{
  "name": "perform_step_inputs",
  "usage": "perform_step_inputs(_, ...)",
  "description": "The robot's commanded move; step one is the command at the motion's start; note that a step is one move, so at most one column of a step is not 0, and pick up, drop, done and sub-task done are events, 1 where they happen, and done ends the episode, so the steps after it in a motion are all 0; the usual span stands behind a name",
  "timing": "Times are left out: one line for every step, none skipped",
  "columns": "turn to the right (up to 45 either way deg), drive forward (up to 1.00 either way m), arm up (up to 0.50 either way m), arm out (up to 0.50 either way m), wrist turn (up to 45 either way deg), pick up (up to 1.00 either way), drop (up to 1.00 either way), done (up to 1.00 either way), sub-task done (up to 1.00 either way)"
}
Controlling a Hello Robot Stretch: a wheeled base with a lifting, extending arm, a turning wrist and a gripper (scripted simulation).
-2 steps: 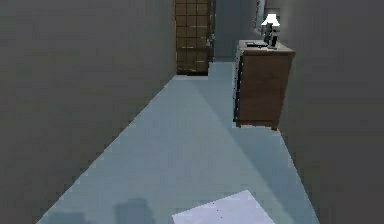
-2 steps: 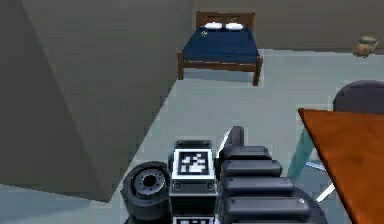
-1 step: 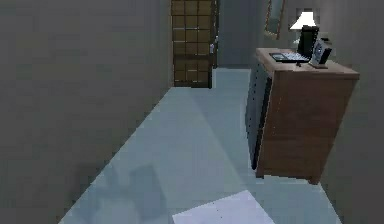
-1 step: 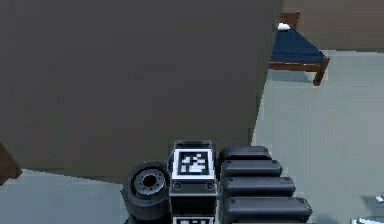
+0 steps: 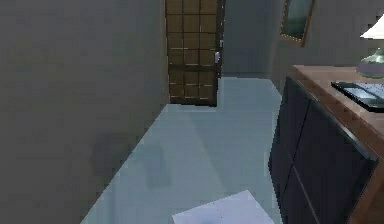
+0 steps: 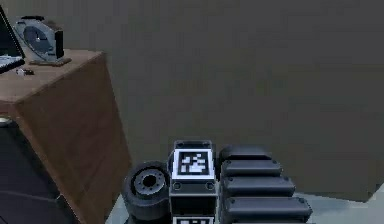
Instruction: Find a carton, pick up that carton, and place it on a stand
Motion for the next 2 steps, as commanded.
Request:
perform_step_inputs(3.0,0.00,0.00,0.00,0.0,0.00,0.00,0.00,0.00)
perform_step_inputs(0.0,0.50,0.00,0.00,0.0,0.00,0.00,0.00,0.00)
